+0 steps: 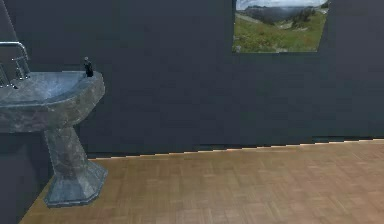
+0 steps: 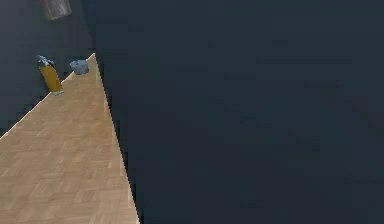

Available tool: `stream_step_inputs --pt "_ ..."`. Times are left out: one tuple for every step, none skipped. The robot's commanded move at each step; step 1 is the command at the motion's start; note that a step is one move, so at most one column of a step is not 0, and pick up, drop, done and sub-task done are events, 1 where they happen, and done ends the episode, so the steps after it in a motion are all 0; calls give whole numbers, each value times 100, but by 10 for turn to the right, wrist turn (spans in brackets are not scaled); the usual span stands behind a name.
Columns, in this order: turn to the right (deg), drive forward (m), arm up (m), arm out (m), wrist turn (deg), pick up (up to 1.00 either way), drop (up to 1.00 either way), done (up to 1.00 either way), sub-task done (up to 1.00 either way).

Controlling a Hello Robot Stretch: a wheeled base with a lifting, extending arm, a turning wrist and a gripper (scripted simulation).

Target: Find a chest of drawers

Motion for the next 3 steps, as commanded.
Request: stream_step_inputs --pt "30 0 0 0 0 0 0 0 0" --pt "0 20 0 0 0 0 0 0 0" --pt "210 0 0 0 0 0 0 0 0"
